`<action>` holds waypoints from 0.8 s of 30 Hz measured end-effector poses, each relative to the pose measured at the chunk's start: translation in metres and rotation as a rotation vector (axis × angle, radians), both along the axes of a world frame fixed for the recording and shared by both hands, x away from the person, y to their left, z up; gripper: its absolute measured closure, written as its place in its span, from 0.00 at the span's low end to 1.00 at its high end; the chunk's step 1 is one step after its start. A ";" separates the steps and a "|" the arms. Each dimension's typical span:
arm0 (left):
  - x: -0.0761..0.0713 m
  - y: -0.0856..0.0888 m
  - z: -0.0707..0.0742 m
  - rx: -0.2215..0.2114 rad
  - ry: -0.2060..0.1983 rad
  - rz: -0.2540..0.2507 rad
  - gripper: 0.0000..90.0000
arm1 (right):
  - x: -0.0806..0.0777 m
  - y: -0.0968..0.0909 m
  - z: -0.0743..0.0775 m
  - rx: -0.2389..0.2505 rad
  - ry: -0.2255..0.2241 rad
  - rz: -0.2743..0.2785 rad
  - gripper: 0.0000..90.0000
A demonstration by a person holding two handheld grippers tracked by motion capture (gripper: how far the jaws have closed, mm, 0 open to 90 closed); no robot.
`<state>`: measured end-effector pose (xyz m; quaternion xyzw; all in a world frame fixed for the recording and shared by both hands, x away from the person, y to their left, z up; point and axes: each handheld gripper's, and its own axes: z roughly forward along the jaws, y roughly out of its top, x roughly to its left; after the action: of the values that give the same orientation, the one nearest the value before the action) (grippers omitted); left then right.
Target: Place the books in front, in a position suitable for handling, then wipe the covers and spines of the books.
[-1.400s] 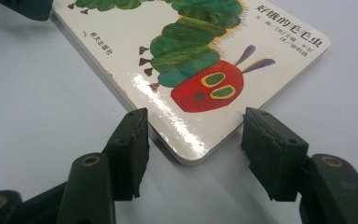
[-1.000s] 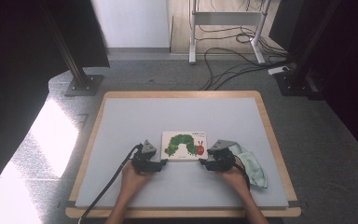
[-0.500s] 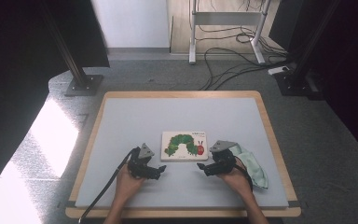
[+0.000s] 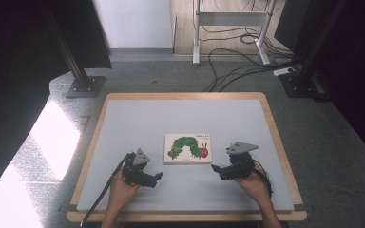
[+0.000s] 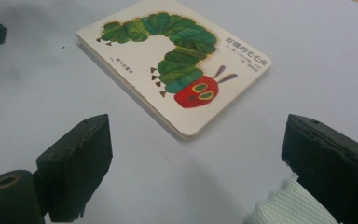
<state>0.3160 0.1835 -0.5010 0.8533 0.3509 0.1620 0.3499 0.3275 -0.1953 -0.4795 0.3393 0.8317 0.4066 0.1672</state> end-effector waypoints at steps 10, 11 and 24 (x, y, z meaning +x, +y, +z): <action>-0.002 0.021 -0.003 -0.009 0.013 0.048 0.00 | -0.005 -0.030 0.007 -0.009 -0.005 -0.062 0.09; -0.002 0.022 -0.003 -0.005 0.013 0.052 0.00 | -0.006 -0.033 0.007 -0.012 -0.007 -0.071 0.09; -0.003 0.041 -0.017 0.016 0.037 0.102 0.00 | -0.015 -0.073 -0.009 -0.025 0.005 -0.170 0.01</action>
<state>0.3134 0.2244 -0.5185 0.8401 0.3989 0.1667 0.3278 0.3122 -0.2685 -0.4883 0.4074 0.8054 0.3797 0.2031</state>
